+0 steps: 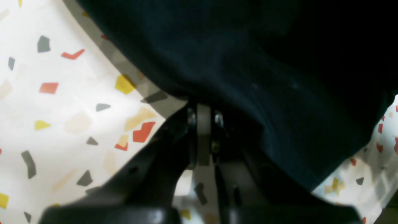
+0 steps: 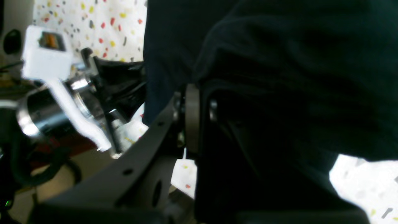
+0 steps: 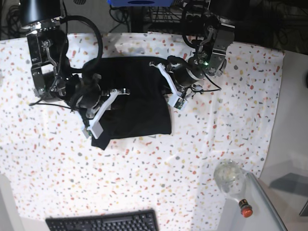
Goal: Layout the t-shirt on the table in an organized manner, then fold the t-shirt properly
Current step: 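Lift the shirt end with the right gripper and fold it toward the left gripper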
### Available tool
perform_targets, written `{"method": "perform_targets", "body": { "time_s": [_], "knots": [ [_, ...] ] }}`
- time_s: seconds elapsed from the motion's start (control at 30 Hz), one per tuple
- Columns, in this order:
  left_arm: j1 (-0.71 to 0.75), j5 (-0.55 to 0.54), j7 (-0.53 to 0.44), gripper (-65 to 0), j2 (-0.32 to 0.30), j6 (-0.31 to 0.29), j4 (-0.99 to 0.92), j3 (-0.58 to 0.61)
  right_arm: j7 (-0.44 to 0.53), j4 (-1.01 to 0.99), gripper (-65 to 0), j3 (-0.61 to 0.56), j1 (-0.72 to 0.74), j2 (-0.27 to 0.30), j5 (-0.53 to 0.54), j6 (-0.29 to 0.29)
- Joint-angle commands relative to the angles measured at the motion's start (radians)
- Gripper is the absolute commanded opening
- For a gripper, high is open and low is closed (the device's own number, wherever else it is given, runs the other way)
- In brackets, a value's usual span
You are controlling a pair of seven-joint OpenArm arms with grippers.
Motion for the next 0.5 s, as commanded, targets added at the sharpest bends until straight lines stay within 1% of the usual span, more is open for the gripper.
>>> {"method": "perform_targets", "body": {
  "time_s": [0.0,0.13,0.27,0.4,0.47],
  "knots": [
    [0.0,0.002,0.01,-65.0,-0.001,-0.003,0.011,0.003,0.021,-0.003,-65.0,-0.018,0.022,-0.006,0.024,0.003],
    [0.002,0.002,0.01,-65.0,-0.004,-0.003,0.011,-0.002,0.078,-0.08,-65.0,-0.056,0.055,-0.01,0.024,-0.008],
    [0.003,0.002,0.01,-65.0,-0.006,-0.003,0.011,-0.003,0.141,-0.146,-65.0,-0.119,0.078,-0.012,0.024,-0.095],
    [0.003,0.002,0.01,-65.0,-0.006,-0.003,0.011,-0.003,0.167,-0.173,-65.0,-0.173,0.095,-0.012,0.024,-0.157],
    [0.003,0.002,0.01,-65.0,-0.006,-0.003,0.012,-0.005,0.168,-0.17,-65.0,-0.193,0.098,-0.012,0.024,-0.175]
  ]
}}
